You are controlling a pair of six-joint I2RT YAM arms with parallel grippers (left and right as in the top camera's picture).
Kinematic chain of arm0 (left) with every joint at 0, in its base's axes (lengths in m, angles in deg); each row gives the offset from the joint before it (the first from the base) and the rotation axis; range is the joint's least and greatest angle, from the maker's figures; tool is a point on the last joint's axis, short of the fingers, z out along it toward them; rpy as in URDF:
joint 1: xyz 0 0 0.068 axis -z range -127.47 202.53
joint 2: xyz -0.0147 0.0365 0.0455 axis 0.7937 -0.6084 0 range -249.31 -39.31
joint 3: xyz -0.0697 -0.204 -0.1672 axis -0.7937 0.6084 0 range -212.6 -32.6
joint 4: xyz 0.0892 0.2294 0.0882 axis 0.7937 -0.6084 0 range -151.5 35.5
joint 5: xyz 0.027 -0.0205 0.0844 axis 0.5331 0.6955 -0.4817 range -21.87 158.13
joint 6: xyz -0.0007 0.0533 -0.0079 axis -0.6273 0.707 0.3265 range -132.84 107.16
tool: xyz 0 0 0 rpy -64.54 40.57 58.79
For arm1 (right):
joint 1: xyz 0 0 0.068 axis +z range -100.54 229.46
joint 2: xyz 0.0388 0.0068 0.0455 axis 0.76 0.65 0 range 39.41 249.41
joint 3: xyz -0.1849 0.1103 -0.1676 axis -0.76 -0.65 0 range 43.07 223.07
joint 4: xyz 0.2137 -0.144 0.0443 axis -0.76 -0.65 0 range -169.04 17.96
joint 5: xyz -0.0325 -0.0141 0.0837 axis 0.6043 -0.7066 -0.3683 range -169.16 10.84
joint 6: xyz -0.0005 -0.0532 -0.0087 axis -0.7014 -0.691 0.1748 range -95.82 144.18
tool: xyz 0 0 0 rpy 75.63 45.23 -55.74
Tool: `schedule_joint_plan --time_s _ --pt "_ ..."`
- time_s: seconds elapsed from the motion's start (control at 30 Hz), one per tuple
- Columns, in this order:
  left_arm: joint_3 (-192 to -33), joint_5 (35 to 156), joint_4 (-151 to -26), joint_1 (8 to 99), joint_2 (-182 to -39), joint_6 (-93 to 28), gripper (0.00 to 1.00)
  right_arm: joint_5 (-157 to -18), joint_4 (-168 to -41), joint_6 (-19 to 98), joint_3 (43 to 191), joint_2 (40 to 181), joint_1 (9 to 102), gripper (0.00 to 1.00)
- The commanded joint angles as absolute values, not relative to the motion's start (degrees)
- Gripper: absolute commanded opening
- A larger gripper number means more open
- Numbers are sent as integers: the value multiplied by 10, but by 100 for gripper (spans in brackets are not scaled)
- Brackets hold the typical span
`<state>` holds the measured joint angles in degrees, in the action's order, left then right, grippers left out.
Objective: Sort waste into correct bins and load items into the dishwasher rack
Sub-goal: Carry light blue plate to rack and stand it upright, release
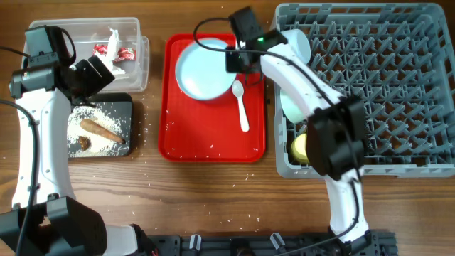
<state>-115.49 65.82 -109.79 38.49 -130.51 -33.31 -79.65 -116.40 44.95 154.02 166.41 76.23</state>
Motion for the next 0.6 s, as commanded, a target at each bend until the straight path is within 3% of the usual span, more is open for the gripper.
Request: schedule_joint_plan --time_s 0.0,0.3,0.57 --pt "-1162 655 -1098 383 -1309 -334 100 -709 -1179 390 1562 1538 764 4" --pt "-1162 655 -1098 383 -1309 -334 100 -283 -1249 317 1562 1347 693 4" --pt "-1162 655 -1098 383 -1309 -334 100 -216 -1234 206 1523 1425 615 4"
